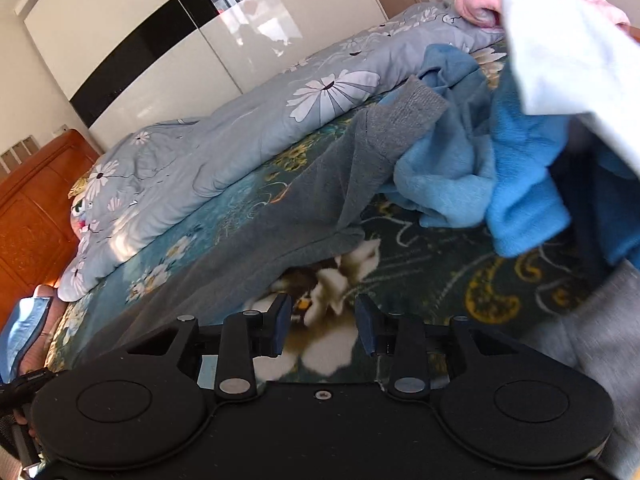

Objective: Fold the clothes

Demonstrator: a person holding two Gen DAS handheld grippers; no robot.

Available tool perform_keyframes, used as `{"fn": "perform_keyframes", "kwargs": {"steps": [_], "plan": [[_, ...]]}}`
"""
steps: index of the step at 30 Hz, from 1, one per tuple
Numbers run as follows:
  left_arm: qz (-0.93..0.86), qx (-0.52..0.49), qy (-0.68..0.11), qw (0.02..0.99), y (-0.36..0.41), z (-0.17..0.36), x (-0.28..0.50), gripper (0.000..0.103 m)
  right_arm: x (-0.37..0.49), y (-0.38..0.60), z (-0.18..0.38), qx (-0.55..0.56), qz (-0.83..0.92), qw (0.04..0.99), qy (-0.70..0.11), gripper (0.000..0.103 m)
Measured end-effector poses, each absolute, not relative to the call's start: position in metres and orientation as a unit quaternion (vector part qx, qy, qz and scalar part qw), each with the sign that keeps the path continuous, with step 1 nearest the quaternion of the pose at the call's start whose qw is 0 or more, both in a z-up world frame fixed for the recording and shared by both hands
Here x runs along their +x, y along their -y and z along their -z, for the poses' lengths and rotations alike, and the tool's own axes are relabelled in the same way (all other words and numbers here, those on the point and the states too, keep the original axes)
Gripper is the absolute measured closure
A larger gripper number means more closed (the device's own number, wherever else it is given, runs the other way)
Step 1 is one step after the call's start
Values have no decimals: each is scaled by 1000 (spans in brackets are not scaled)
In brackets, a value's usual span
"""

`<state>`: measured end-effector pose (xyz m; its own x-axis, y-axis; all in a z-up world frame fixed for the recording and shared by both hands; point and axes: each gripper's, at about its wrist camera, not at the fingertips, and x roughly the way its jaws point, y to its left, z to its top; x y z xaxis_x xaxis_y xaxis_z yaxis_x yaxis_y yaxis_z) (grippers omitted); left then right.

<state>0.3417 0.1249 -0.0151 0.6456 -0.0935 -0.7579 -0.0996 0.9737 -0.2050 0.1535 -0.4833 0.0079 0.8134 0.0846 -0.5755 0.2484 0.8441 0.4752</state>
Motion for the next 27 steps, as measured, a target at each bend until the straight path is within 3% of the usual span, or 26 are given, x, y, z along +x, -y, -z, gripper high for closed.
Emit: {"fn": "perform_keyframes", "kwargs": {"steps": [4,7,11,15,22,26,27], "plan": [[25,-105,-429,897,-113,28,360,32,173,488,-4,278,56,911,-298,66],[25,-125,-424,897,-111,30,364,59,177,490,-2,277,59,913,-294,60],[8,-122,-405,906,-104,24,365,65,180,495,1,272,57,914,-297,58],[-37,-115,-373,920,-111,13,372,65,181,499,1,272,61,915,-292,58],[-37,-144,-398,905,-124,15,374,62,178,500,-25,265,33,933,-239,58],[-20,-148,-380,913,-118,-7,346,39,179,507,-41,257,60,940,-216,55],[-13,-152,-372,915,-117,-14,337,38,182,512,-43,259,73,939,-215,55]]}}
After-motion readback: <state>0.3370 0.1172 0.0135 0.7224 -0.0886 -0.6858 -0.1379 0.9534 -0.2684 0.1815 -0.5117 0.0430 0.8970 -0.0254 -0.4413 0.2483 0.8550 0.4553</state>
